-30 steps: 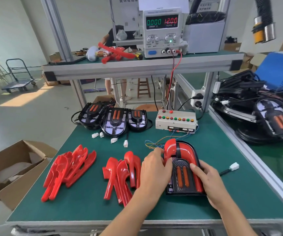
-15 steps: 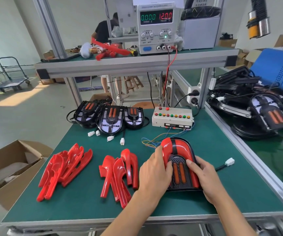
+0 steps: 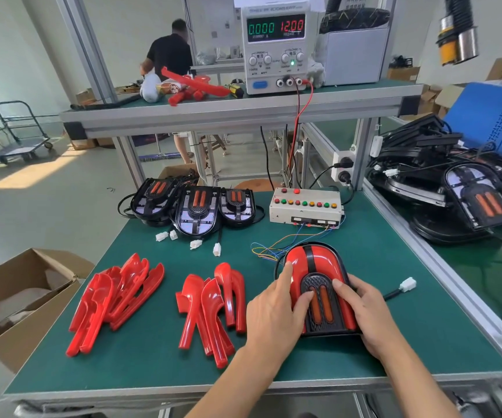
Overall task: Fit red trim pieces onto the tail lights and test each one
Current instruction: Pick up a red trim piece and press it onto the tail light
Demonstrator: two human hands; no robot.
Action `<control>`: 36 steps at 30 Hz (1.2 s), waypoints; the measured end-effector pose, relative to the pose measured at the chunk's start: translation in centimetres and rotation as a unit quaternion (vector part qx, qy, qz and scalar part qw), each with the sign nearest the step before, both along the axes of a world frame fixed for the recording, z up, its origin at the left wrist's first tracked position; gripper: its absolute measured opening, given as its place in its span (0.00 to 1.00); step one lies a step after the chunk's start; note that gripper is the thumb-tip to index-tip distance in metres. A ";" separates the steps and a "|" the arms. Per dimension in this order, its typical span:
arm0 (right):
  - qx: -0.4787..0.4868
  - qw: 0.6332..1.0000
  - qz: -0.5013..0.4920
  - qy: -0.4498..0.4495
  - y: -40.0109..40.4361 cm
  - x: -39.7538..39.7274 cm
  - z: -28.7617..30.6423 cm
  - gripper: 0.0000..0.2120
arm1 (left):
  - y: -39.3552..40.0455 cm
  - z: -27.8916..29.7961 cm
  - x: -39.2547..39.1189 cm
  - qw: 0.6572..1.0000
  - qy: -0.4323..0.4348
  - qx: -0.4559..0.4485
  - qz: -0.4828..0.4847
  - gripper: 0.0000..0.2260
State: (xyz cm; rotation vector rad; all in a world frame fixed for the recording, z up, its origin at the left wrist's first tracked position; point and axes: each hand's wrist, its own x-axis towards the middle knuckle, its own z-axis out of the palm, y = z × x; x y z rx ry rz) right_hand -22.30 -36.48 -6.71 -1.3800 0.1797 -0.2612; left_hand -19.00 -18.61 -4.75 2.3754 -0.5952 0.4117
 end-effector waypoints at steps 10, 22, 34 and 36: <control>0.010 1.000 -0.011 -0.017 0.1 -0.3 0.3 0.15 | -0.1 -0.4 0.3 0.975 0.070 -0.210 -0.015 0.20; -0.024 0.999 0.000 -0.023 0.2 -0.5 0.3 0.11 | -0.4 -2.0 1.2 0.816 0.343 -0.438 -0.159 0.30; -0.479 0.852 -0.190 -0.096 3.6 1.5 5.5 0.23 | -0.4 -2.8 1.3 0.857 0.268 -0.431 -0.091 0.32; -0.508 0.842 -0.173 -0.055 4.5 2.1 6.5 0.23 | -0.7 -2.8 1.3 0.857 0.266 -0.432 -0.089 0.27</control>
